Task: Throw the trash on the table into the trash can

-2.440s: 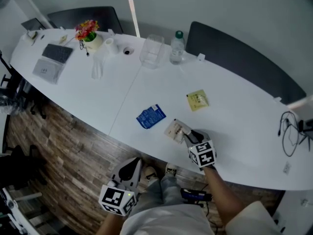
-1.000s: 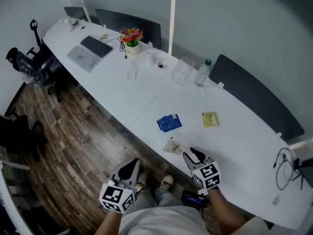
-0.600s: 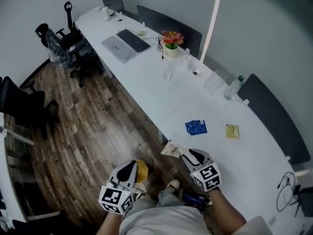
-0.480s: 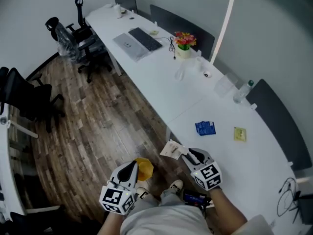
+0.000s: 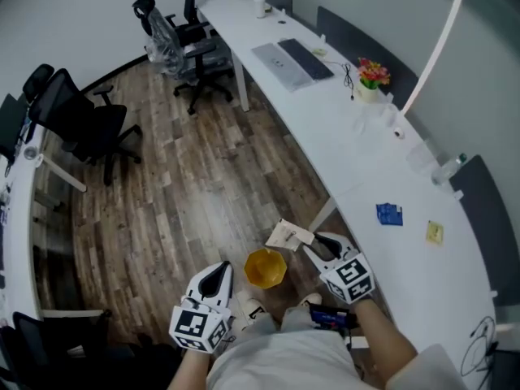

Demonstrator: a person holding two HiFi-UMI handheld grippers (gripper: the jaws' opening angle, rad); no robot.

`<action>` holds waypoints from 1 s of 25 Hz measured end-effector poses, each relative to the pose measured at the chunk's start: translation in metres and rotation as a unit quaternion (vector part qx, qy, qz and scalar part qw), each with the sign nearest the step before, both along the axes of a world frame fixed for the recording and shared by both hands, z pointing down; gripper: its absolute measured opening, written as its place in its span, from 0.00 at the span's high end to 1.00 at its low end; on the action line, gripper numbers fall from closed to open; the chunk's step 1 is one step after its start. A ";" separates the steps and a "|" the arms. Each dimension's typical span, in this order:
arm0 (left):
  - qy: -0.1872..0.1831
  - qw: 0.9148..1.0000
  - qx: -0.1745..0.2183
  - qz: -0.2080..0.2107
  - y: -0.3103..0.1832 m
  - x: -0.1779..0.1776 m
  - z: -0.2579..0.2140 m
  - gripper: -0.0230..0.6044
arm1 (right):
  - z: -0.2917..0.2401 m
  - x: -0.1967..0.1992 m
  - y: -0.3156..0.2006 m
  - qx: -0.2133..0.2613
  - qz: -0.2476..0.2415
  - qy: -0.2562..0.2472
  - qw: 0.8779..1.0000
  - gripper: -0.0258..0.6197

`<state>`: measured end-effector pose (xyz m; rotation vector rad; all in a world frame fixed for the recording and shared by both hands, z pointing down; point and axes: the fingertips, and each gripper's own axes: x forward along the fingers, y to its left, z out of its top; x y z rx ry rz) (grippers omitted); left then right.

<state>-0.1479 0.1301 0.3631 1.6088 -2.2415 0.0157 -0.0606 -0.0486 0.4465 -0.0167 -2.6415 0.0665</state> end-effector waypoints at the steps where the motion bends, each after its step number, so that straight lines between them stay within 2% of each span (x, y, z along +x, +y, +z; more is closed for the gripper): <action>1: 0.001 1.000 0.001 -0.007 0.007 -0.005 0.000 0.96 | 0.001 -0.007 0.007 0.002 -0.008 0.002 1.000 0.72; 7: 0.009 0.999 0.001 -0.031 0.032 -0.019 0.007 0.96 | 0.011 -0.029 0.031 -0.003 -0.035 0.018 0.999 0.72; 16: 0.024 0.998 0.005 -0.057 0.031 -0.023 0.013 0.96 | 0.041 -0.027 0.032 -0.009 -0.060 0.058 0.996 0.72; 25: 0.049 0.995 -0.019 -0.081 0.030 -0.034 0.066 0.96 | 0.132 -0.028 0.033 -0.032 -0.093 0.114 0.989 0.72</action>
